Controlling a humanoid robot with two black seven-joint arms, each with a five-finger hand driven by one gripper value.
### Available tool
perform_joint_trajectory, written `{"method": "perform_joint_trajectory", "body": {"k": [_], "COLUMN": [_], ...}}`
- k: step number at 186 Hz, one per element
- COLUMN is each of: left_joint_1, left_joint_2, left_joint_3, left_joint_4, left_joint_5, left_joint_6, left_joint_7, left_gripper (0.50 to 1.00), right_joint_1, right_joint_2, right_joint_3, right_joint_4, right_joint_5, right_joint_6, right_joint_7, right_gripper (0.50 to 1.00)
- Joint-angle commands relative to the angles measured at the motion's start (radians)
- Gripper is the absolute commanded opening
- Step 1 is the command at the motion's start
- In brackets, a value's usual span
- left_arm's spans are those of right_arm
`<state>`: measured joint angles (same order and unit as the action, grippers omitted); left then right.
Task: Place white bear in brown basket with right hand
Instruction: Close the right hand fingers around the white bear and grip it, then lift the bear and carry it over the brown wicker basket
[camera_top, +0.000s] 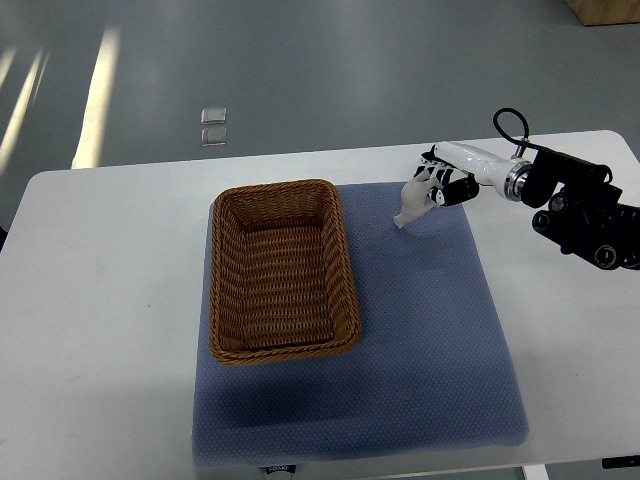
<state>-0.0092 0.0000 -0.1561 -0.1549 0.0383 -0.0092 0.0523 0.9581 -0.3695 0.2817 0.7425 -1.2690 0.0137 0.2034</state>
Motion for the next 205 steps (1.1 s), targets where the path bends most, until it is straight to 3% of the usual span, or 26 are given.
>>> {"method": "perform_joint_trajectory", "body": {"k": [1,132,205], "left_joint_1": [0.000,0.000,0.000], "left_joint_2": [0.000,0.000,0.000], "left_joint_3": [0.001,0.001,-0.002], "left_joint_4": [0.000,0.000,0.000], "left_joint_5": [0.000,0.000,0.000], "left_joint_6": [0.000,0.000,0.000], "left_joint_7": [0.000,0.000,0.000], "left_gripper": [1.000,1.000,1.000], "right_joint_1": [0.021,0.176,0.219], "right_joint_2": [0.000,0.020,0.146], "right_joint_3": [0.001,0.013,-0.021], "right_joint_4": [0.000,0.014,0.130], "right_joint_5": [0.059,0.186,0.155], "right_joint_6": [0.006,0.078,0.120], "right_joint_7": [-0.001,-0.006,-0.007], "right_gripper": [0.500,0.500,0.500]}}
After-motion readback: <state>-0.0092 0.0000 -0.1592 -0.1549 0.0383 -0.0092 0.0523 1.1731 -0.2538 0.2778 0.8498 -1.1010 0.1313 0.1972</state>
